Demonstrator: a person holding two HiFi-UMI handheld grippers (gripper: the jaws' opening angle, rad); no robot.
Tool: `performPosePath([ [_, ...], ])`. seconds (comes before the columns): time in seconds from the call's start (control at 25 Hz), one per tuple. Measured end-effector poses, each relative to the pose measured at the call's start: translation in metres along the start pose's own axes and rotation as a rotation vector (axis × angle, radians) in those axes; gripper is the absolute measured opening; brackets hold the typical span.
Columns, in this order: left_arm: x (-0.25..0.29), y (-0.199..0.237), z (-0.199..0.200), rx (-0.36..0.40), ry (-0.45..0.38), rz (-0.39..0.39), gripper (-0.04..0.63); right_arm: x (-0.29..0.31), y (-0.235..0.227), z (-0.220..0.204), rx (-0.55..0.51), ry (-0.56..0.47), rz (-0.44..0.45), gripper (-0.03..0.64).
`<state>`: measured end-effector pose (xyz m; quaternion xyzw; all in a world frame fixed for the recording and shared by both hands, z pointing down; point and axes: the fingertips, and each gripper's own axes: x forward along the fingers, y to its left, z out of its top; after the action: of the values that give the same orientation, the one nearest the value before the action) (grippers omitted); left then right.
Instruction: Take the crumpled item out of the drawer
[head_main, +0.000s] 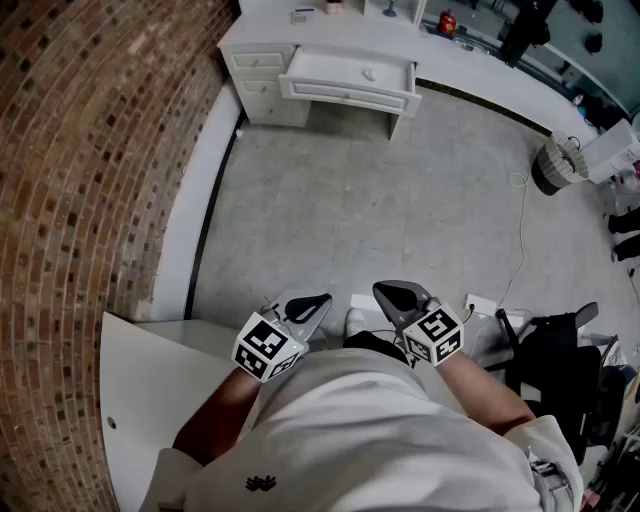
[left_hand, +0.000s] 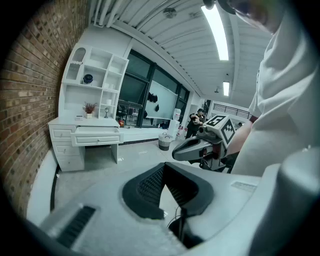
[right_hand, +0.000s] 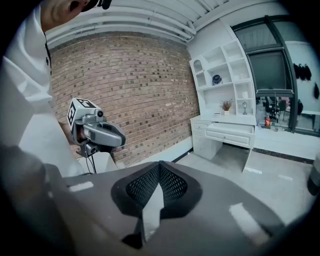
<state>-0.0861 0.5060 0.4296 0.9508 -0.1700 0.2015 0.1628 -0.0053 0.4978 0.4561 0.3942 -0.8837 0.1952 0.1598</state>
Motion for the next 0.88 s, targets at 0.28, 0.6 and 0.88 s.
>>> performPosePath([
  [0.28,0.048,-0.005,0.033,-0.002,0.005,0.006,0.006,-0.025,-0.049,0.005,0.003,0.006,0.003,0.011],
  [0.6,0.103,-0.003,0.062,0.019,0.009,0.021,0.006,-0.034,-0.108,0.006,0.016,-0.03,0.017,0.02],
  [0.88,0.131,0.008,0.07,-0.003,0.029,0.033,0.006,-0.032,-0.149,0.004,0.031,-0.031,-0.001,0.181],
])
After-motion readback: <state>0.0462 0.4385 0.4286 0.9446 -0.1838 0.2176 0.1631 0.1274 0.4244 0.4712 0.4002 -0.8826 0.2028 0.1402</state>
